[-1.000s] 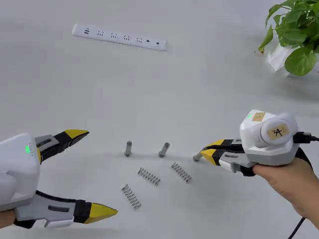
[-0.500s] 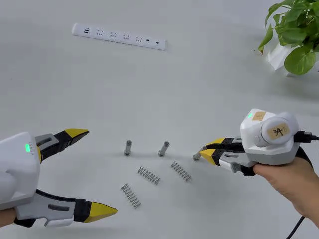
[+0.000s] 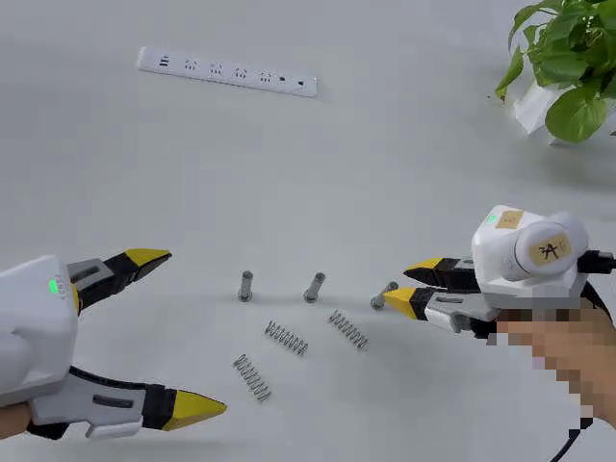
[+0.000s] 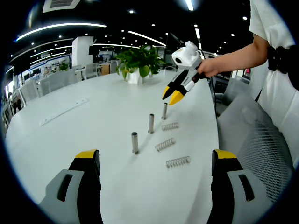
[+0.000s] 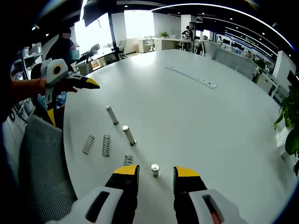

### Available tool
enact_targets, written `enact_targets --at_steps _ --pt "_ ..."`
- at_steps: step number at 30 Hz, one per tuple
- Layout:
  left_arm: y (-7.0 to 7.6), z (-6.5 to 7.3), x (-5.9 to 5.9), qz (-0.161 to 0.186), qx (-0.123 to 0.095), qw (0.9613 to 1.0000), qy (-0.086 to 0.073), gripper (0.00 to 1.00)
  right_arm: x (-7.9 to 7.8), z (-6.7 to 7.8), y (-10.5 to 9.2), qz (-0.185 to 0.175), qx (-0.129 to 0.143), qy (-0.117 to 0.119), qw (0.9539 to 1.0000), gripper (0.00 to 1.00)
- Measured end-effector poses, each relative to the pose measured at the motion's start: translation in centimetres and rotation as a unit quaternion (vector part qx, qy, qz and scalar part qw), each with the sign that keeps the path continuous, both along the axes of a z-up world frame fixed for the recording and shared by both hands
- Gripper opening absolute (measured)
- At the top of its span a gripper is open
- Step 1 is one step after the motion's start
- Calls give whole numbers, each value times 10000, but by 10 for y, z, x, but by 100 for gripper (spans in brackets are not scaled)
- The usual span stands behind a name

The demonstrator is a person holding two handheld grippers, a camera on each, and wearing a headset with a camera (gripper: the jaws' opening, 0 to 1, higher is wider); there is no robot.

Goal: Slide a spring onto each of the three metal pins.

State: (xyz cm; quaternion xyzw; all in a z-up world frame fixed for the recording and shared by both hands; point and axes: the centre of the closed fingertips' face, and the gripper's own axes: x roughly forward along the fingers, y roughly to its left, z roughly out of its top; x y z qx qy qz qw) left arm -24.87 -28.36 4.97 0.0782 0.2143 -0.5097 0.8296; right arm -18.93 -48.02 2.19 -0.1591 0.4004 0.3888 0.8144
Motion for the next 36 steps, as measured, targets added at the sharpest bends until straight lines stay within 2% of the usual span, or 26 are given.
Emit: enact_targets --at_steps 8,17,21,31,36 --pt "-1 3 -2 2 17 10000 -33 99 -6 7 -4 89 102 -42 9999 37" --pt "-1 6 -4 -37 104 9999 -87 99 -17 18 -10 240 421 -92 9988 55" --pt "-2 9 -5 -38 121 9999 -112 99 -24 19 -12 383 457 -97 9982 63" --pt "-2 11 -10 -69 273 9995 -158 99 -40 21 -23 685 717 -217 9948 81" --pt "-2 11 -13 -114 364 9991 -161 99 -49 27 -27 854 943 -368 9912 90"
